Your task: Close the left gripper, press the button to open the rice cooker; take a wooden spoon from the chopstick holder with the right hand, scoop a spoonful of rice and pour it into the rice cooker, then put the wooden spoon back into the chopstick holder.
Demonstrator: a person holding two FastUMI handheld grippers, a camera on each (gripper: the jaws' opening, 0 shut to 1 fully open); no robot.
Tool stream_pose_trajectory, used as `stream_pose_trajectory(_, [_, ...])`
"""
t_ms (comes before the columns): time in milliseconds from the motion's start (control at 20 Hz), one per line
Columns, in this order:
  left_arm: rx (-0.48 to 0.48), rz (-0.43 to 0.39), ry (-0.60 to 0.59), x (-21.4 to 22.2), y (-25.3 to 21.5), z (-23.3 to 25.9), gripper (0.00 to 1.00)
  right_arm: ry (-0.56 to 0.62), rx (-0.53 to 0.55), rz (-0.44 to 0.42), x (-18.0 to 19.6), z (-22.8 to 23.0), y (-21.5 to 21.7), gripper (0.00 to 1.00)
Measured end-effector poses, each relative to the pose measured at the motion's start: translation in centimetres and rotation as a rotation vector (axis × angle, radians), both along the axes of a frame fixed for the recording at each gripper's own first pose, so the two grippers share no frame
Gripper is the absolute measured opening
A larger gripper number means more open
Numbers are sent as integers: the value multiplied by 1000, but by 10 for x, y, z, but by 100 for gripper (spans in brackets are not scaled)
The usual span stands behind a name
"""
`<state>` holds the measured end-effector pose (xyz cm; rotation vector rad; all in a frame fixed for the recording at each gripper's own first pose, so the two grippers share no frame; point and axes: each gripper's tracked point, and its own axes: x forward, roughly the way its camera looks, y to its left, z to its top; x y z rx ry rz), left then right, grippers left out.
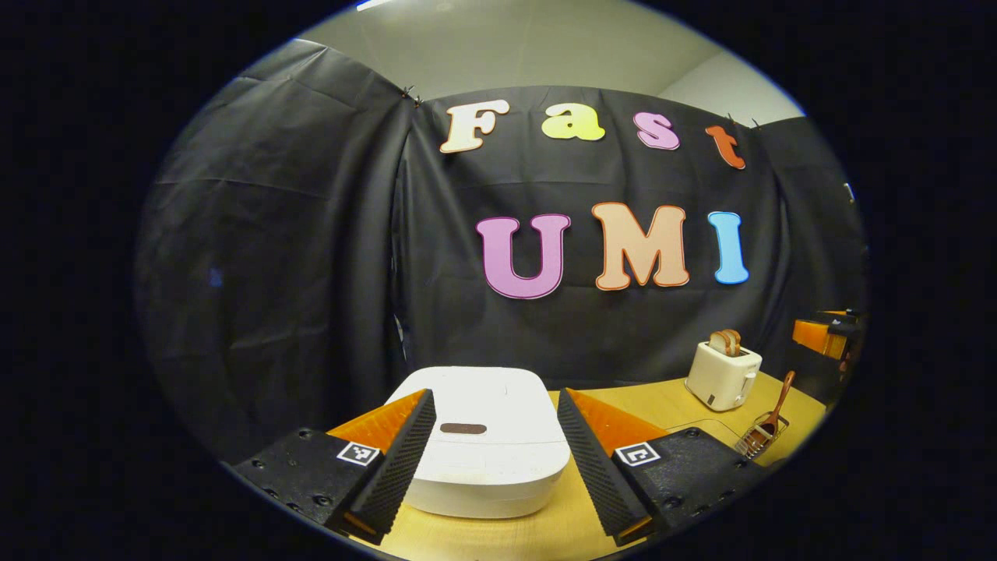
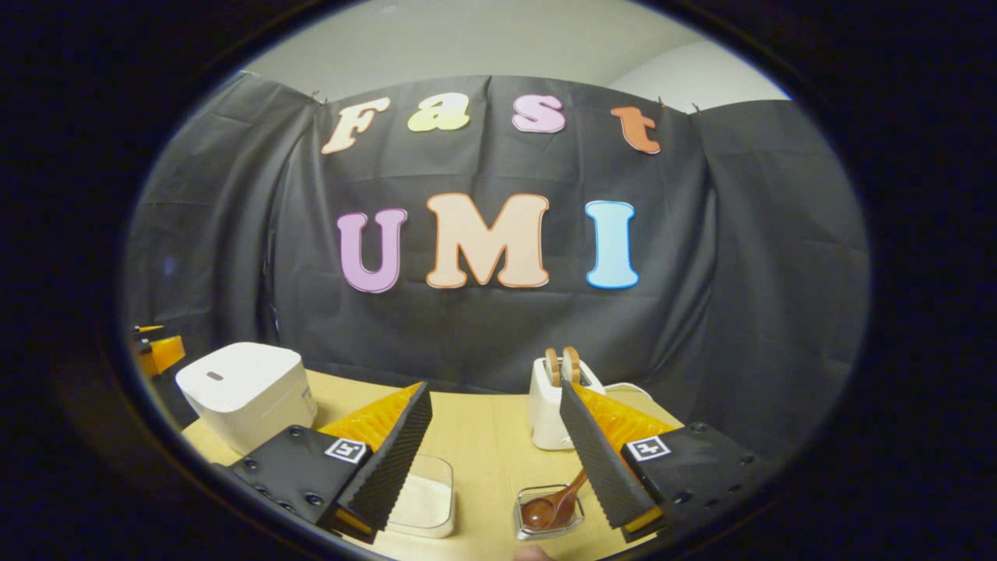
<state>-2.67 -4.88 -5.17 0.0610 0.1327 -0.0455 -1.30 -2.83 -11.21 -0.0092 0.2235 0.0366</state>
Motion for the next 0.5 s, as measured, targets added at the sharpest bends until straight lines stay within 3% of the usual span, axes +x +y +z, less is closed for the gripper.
stream_pose_trajectory(500, [-17,-23,-40,-13,-13,17,93,-36,25,62,-28,18,25,100])
